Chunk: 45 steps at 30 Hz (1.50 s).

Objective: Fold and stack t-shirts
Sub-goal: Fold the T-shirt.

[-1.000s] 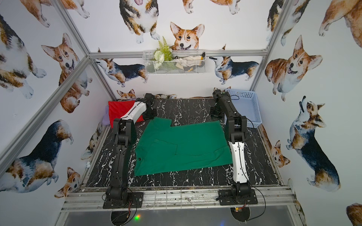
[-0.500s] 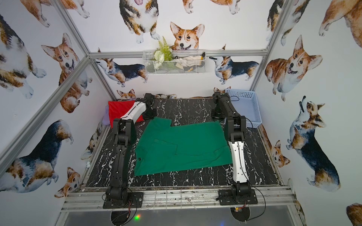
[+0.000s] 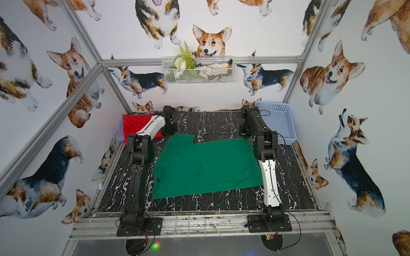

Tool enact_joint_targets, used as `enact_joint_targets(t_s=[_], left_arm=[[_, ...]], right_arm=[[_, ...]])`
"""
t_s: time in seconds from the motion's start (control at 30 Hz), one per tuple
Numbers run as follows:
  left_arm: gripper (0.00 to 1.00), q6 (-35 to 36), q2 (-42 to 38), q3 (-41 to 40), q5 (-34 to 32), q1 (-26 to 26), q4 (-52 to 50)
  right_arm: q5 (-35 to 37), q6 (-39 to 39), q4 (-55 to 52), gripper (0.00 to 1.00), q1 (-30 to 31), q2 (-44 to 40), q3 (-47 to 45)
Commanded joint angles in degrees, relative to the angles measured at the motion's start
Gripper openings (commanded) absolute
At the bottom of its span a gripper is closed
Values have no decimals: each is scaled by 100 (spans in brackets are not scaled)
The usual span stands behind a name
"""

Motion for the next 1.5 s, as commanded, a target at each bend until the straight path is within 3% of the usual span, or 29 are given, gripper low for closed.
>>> enact_joint_targets(t_s=[0.0,0.2,0.47,0.87,1.2,1.47], left_arm=[[0,73,-214,-348,201,5,285],[0,1,-990,-1069,221,-27,609],[0,-208,-2449,-2734,201,-141,1232],[0,-742,-4869,-5341,-325,-1099,1734],[0,-1292,-6200,-6526,-864,-1892,1670],[0,-1617,-6879,-7156,-1208,-2168,1525]], right_arm=[[18,-47,-58,0,-7,-86,-49],[-11,-16,114,0,-7,-474,-406],[13,15,460,0,-7,-923,-1101],[-41,83,736,0,44,-1510,-1828],[23,201,1243,0,216,-2570,-3382],[35,357,1568,0,300,-3282,-4454]])
